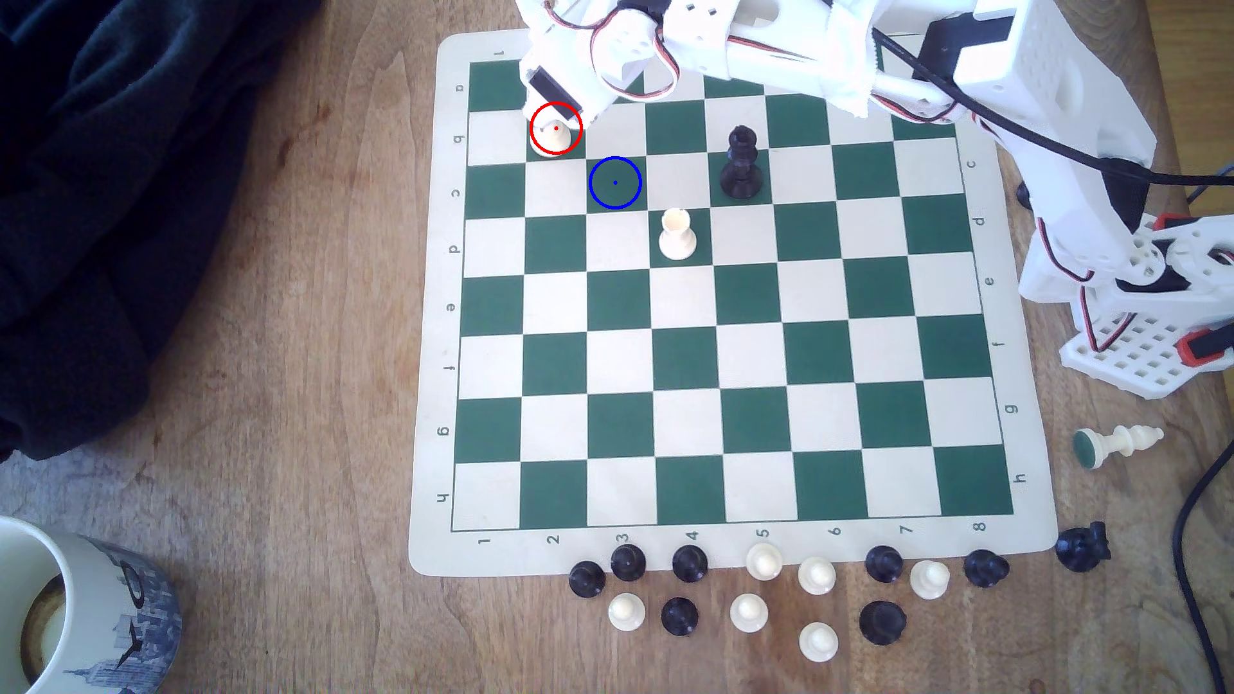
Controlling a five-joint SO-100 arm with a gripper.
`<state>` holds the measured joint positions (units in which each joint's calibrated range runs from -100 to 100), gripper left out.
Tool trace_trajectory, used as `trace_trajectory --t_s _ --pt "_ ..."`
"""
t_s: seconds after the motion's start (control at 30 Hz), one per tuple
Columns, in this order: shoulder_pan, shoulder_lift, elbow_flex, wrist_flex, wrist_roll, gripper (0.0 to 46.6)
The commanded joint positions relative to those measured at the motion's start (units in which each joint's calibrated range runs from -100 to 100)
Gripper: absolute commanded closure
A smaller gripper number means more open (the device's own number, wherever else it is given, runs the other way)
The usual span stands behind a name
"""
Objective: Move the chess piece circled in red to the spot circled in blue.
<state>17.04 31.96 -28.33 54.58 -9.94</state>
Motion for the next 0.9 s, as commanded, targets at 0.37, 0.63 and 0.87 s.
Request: trace_trajectory --t_s 0.37,0.63,0.87 --pt "-2.8 -26.1 11.0 2.6 1.9 42.6" --pt "-3.9 -31.4 30.5 -4.0 3.1 42.9" --pt "-3.7 -27.8 32.6 -5.0 3.7 43.0"
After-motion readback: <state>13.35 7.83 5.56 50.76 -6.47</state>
